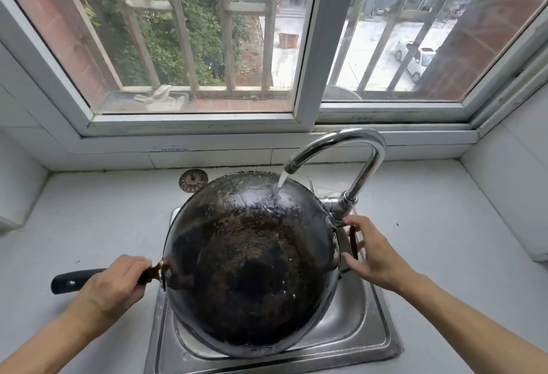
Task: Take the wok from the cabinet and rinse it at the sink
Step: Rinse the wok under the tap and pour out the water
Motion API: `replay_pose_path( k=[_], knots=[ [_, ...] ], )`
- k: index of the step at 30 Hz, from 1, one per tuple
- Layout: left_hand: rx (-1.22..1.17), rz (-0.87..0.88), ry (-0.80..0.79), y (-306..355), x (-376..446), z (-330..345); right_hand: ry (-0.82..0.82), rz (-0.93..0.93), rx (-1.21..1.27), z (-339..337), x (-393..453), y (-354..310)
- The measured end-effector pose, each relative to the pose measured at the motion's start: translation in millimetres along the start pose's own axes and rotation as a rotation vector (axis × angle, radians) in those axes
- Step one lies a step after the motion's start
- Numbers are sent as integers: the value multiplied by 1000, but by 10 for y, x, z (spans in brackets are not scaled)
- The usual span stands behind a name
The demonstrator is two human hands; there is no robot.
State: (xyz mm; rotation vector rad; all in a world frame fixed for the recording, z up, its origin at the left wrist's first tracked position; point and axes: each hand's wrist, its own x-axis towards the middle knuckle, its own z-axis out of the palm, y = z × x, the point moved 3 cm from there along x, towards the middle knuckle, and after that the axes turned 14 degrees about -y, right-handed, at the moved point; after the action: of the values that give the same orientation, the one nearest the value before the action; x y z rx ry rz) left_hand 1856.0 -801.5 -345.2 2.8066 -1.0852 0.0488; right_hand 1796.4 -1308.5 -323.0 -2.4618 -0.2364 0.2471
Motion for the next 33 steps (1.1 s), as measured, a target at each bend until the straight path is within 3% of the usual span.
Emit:
replay_pose_path(
  k=[8, 13, 19, 33],
  knots=[
    [-12, 0, -15, 30, 15, -14, -149, -37, -7, -69, -52, -66],
    [-9, -4, -9, 24, 11, -8, -269, -23, -182, -4, -60, -28],
    [6, -13, -18, 11, 2, 9, -45, -90, -335, 81, -77, -55],
    [45, 16, 54, 229, 167, -175, -7, -19, -527, -10, -187, -29]
  ],
)
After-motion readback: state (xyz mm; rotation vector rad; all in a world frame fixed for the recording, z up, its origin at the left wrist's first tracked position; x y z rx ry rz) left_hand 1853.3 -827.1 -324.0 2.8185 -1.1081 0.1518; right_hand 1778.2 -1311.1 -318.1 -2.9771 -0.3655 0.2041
